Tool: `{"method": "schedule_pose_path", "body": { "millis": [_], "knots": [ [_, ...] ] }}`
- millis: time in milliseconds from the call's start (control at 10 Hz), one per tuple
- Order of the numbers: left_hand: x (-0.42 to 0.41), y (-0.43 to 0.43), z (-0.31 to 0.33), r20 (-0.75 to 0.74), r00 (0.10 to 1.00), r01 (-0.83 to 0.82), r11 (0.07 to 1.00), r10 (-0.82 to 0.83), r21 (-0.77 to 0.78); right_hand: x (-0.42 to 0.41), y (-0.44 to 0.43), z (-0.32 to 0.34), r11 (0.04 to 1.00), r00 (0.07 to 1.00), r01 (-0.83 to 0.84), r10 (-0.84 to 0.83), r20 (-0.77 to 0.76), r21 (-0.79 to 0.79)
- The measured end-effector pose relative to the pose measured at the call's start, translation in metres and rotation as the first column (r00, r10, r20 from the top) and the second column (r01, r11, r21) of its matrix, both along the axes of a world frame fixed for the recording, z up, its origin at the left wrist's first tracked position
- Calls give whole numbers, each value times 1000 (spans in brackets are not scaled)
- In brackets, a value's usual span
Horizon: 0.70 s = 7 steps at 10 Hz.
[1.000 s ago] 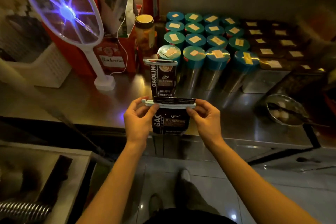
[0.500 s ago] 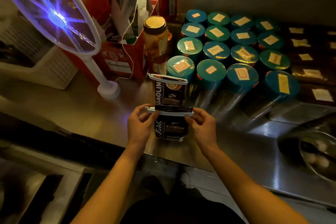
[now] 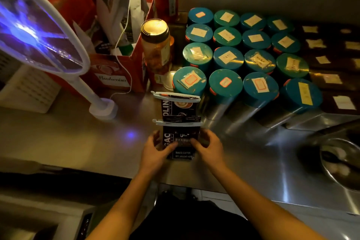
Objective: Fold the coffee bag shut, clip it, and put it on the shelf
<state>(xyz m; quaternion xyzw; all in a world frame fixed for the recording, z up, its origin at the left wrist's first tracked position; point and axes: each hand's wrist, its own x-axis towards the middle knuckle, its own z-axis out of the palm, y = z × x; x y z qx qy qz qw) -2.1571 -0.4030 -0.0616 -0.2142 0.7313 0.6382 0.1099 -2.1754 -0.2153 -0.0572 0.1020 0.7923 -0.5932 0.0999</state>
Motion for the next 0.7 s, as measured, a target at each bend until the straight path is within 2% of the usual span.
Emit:
{"method": "schedule_pose_path", "body": {
  "millis": [100, 300, 500, 600, 700],
  "knots": [
    [0, 2, -16, 48, 996, 79, 996, -77, -33, 7, -5, -7, 1000, 999, 27, -28, 30, 16],
    [-5, -8, -16, 27, 989, 145, 966, -142, -215, 9, -19, -6, 993, 999, 53, -53, -9, 108],
    [-14, -16, -29, 54, 983, 181, 953, -173, -243, 0, -28, -9, 990, 997, 82, -83, 4, 117],
    [-13, -18, -26, 37, 984, 176, 958, -172, -228, 0, -29, -5, 991, 997, 70, -72, 9, 116],
    [-12, -20, -26, -12, 990, 136, 969, -141, -208, 2, -31, 3, 985, 990, 141, -138, -41, 104]
  ]
}}
